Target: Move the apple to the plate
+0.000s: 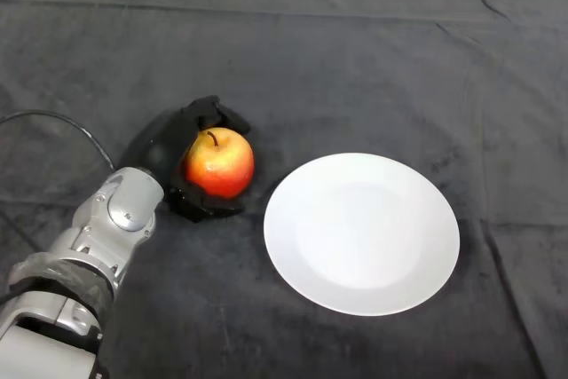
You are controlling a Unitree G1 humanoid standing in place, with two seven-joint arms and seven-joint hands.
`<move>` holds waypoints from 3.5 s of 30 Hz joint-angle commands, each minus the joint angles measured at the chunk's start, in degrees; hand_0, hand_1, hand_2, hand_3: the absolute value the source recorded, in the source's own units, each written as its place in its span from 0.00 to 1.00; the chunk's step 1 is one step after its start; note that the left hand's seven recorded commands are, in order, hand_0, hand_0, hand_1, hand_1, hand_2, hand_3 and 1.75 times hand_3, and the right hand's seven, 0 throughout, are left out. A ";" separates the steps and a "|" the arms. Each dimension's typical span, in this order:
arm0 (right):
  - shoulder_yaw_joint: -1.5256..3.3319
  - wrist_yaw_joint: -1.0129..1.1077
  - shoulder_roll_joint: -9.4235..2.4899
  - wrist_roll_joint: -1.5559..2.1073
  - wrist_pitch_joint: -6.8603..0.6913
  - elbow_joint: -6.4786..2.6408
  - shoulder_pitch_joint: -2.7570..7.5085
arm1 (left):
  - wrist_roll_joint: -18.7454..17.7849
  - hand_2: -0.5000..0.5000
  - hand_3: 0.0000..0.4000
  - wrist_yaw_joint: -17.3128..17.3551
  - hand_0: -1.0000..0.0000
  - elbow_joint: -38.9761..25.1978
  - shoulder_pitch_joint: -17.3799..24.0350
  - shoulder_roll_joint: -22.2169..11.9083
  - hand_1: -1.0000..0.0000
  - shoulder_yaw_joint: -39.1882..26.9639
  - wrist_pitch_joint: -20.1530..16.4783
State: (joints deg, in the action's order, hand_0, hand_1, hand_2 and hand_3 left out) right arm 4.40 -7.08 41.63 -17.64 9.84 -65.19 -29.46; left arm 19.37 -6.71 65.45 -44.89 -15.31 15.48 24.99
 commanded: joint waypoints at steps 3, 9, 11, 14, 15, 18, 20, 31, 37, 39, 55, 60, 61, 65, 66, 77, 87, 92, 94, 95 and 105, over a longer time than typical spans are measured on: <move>1.00 0.74 -2.13 -0.83 -1.05 -1.51 4.41 | 1.41 0.50 1.00 -2.57 0.00 -1.82 -3.74 -0.78 0.00 1.83 3.80; 1.01 0.73 -2.13 -0.84 -1.01 -1.59 4.37 | 2.35 0.50 1.00 -6.09 0.00 -2.14 -4.04 -0.43 0.00 2.35 8.73; 1.01 0.73 -2.13 -0.85 -1.00 -1.62 4.35 | 2.82 0.50 1.00 -7.40 0.00 -2.19 -4.19 -0.06 0.00 2.68 10.08; 1.01 0.72 -2.13 -0.86 -0.98 -1.67 4.33 | 3.75 0.50 1.00 -9.60 0.00 -2.32 -4.30 1.08 0.00 3.49 11.67; 1.02 0.72 -2.13 -0.86 -0.97 -1.68 4.32 | 4.02 0.50 1.00 -10.23 0.00 -2.36 -4.28 1.54 0.00 3.80 12.10; 1.02 0.72 -2.13 -0.87 -0.94 -1.73 4.30 | 4.73 0.50 1.00 -12.08 0.00 -2.49 -4.11 3.21 0.00 4.97 13.69; 1.03 0.71 -2.13 -0.88 -0.92 -1.77 4.28 | 4.93 0.50 1.00 -12.87 0.00 -2.46 -3.91 4.15 0.00 5.85 15.11; 1.06 0.68 -2.13 -0.92 -0.81 -1.98 4.17 | 4.17 0.50 1.00 -14.50 0.00 -1.23 -3.04 7.69 0.00 11.94 20.41; 1.07 0.67 -2.12 -0.95 -0.75 -2.11 4.11 | 2.51 0.50 1.00 -13.91 0.00 -0.40 -2.61 8.32 0.00 16.17 21.57; 1.08 0.66 -2.12 -0.95 -0.73 -2.15 4.09 | 1.85 0.50 1.00 -13.49 0.00 -0.19 -2.43 8.39 0.00 17.65 21.66; 1.12 0.62 -2.13 -0.99 -0.60 -2.37 3.99 | -3.05 0.50 1.00 -7.88 0.00 0.81 -1.28 7.62 0.00 25.64 16.86; 1.12 0.61 -2.13 -1.00 -0.57 -2.39 3.98 | -4.54 0.56 1.00 -5.92 0.13 0.72 -1.47 7.65 0.00 27.30 14.17; 1.12 0.61 -2.13 -1.00 -0.57 -2.39 3.98 | -4.83 0.62 0.94 -5.55 0.29 0.68 -1.55 7.63 0.06 27.55 13.74; 1.13 0.60 -2.13 -1.00 -0.56 -2.40 3.98 | -5.94 0.56 0.13 -4.26 1.00 0.46 -1.93 7.47 0.87 28.35 12.27; 1.13 0.60 -2.13 -1.00 -0.56 -2.40 3.98 | -6.15 0.50 0.00 -4.06 1.00 0.40 -2.02 7.43 1.00 28.49 12.01; 1.13 0.60 -2.13 -0.99 -0.55 -2.40 3.98 | -7.87 0.50 0.00 -3.33 1.00 -0.03 -3.01 6.53 1.00 28.88 10.73; 1.13 0.59 -2.13 -0.99 -0.54 -2.41 3.98 | -9.33 0.50 0.00 -2.33 1.00 0.59 -4.60 3.83 1.00 26.02 12.32; 1.13 0.59 -2.13 -0.99 -0.54 -2.42 3.98 | -10.10 0.50 0.00 -1.96 1.00 1.07 -5.45 1.59 1.00 23.33 13.79; 1.13 0.59 -2.13 -0.99 -0.54 -2.42 3.97 | -10.36 0.50 0.00 -1.93 1.00 1.23 -5.72 0.79 1.00 22.31 14.31; 1.14 0.59 -2.13 -0.99 -0.53 -2.42 3.97 | -10.47 0.50 0.00 -2.04 1.00 1.33 -5.83 0.34 1.00 21.66 14.64; 1.14 0.58 -2.13 -0.99 -0.52 -2.45 3.96 | -11.59 0.50 0.00 -2.46 1.00 2.06 -5.98 -4.10 1.00 16.12 17.44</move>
State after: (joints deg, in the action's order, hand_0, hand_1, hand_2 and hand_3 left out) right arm 4.33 -7.08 41.72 -17.66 9.81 -65.21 -29.57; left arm 9.04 -9.28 65.69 -48.20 -17.57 32.28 41.41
